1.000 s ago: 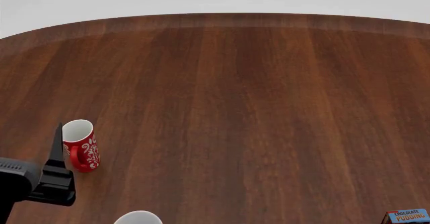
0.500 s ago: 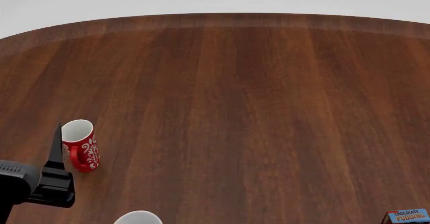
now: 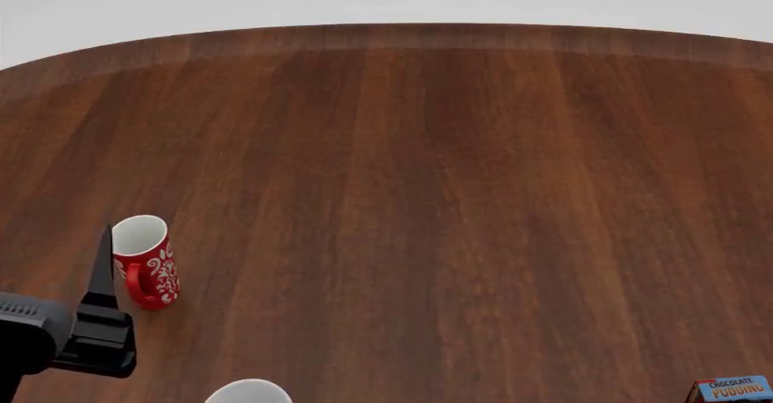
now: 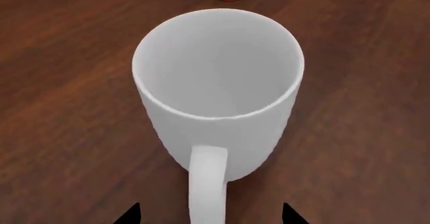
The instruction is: Put the white mug on the plate.
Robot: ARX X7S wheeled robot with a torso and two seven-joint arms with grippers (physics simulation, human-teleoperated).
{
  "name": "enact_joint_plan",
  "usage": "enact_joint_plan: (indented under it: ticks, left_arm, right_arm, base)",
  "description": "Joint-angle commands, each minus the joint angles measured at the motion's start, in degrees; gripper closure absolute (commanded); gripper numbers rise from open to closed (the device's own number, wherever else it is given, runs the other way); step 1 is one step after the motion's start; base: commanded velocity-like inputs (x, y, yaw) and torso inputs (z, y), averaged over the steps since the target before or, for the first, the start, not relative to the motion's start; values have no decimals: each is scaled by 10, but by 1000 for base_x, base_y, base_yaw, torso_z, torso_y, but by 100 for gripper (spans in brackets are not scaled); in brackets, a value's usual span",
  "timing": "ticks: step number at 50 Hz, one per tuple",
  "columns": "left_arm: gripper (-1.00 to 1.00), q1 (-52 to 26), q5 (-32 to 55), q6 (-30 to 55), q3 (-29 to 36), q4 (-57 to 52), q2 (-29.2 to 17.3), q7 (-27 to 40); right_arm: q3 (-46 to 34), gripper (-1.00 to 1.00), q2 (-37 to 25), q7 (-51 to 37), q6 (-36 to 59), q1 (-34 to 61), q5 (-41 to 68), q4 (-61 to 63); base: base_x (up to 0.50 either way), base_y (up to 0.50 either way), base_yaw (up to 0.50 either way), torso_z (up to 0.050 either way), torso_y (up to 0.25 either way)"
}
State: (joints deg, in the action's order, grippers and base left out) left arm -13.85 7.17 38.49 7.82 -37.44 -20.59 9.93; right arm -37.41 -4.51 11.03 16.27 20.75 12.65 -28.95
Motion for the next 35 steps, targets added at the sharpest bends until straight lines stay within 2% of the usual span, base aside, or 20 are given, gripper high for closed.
enact_joint_plan:
  ticks: [1, 16, 28, 29, 35]
  left_arm:
    - [-100, 4, 0, -1, 3, -7, -2, 2]
    - [-100, 10, 1, 3, 7, -26, -5, 6]
    - [-100, 16, -3, 3, 18, -44, -9, 8]
    - [-100, 17, -2, 2, 18, -43, -9, 9]
    - [-100, 21, -2, -2, 16, -39, -10, 10]
  right_arm:
    - [-10, -100, 12, 7, -21, 19, 1, -53]
    - [-22, -100, 40, 16, -83, 65, 16, -186]
    - [-111, -100, 44, -8, -139, 101, 96, -257]
    - [-120, 100, 44, -8, -143, 103, 105, -261]
    - [-129, 100, 28, -28, -141, 93, 113, -213]
  base:
    - [0, 0, 0, 0, 0]
    - [0, 0, 0, 0, 0]
    - [0, 0, 0, 0, 0]
    - [0, 0, 0, 0, 0]
    - [2, 0, 0, 0, 0]
